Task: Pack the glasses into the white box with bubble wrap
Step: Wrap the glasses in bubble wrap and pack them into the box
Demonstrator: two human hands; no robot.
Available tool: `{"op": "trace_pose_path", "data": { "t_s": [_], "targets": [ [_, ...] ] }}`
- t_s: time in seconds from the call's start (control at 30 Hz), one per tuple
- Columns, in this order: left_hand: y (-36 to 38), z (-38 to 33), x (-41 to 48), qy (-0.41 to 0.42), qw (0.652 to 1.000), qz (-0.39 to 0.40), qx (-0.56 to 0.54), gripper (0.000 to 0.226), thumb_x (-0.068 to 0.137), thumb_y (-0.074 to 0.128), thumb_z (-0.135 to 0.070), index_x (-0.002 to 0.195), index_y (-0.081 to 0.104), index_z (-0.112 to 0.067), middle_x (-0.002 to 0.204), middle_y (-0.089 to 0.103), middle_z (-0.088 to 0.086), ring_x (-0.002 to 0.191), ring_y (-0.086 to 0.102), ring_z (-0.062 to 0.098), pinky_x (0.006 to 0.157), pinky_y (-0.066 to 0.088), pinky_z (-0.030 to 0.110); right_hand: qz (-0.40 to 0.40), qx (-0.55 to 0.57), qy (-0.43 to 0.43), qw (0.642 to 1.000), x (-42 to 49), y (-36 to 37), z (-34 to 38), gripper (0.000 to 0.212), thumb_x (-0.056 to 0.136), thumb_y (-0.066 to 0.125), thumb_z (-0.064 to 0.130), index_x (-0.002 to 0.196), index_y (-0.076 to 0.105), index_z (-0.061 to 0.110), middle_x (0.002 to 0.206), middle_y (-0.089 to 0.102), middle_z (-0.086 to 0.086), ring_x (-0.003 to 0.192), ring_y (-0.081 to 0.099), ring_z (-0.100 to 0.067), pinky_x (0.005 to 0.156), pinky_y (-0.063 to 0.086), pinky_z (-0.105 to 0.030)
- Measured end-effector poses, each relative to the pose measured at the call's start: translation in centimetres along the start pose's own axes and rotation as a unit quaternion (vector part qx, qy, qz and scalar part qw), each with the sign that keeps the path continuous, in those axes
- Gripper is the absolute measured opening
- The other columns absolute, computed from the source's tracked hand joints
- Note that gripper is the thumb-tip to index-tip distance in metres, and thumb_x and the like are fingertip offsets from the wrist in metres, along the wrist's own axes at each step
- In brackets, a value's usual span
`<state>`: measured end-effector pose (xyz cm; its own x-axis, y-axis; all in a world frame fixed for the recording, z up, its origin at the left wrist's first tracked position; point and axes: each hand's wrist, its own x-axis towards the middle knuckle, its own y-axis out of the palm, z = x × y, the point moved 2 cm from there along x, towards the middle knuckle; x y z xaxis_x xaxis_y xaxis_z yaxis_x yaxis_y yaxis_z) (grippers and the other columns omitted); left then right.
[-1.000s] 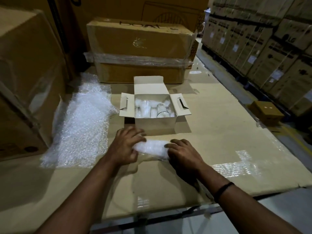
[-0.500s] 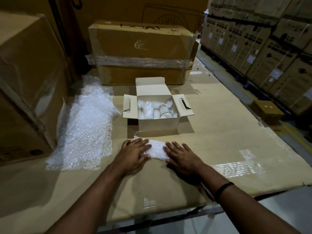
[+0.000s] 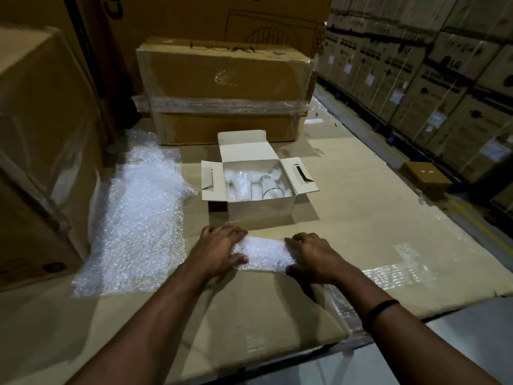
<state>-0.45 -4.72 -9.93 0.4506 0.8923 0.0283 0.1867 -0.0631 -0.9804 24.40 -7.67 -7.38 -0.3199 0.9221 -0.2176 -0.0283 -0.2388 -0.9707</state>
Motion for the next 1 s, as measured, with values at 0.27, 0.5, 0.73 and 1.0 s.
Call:
{"op": "trace_pose_path", "data": {
  "t_s": [0.27,0.5,0.73,1.0],
  "targets": [
    [-0.4,-0.1,0.0,0.02,0.998,-0.017,-0.062,0.081,0.062,0.037,-0.08,0.118,0.068,-0.03,0.117,0.057,-0.011,0.118,0.045,0.013,0.094,0.032,0.034,-0.025,0.024,-0.026,0.999,1.9,-1.6,-1.7,0.025,0.083,0.062,0.03,0.107,0.064,0.024,0.11,0.066,-0.001,0.102,0.061,-0.026,0.074,0.045,-0.03],
    [-0.2,-2.4,1.9,0.056,0.991,-0.061,-0.104,0.034,0.074,0.051,-0.042,0.087,0.072,-0.019,0.087,0.068,-0.001,0.084,0.064,0.023,0.08,0.043,0.03,-0.112,0.077,-0.107,0.985,4.9,-5.6,-5.2,0.019,0.084,0.066,0.018,0.1,0.069,0.026,0.099,0.069,0.002,0.091,0.064,-0.023,0.071,0.051,-0.035],
    [-3.5,-5.8,5.7,0.035,0.957,-0.265,-0.116,0.033,0.08,0.051,-0.012,0.106,0.07,-0.007,0.093,0.064,0.012,0.082,0.058,0.023,0.07,0.047,0.032,-0.22,0.115,-0.129,0.96,10.0,-12.2,-8.3,0.036,0.071,0.059,-0.013,0.093,0.073,0.012,0.094,0.073,-0.009,0.084,0.067,-0.029,0.073,0.055,-0.04],
    [-6.3,-8.5,10.7,-0.033,0.992,-0.115,-0.041,0.033,0.094,0.051,-0.019,0.125,0.06,-0.025,0.142,0.05,-0.004,0.127,0.038,0.021,0.098,0.029,0.036,-0.24,-0.058,-0.115,0.962,16.9,-15.2,-7.5,0.022,0.082,0.069,0.007,0.091,0.076,0.027,0.12,0.058,-0.004,0.109,0.046,-0.026,0.085,0.036,-0.037]
  ]
}}
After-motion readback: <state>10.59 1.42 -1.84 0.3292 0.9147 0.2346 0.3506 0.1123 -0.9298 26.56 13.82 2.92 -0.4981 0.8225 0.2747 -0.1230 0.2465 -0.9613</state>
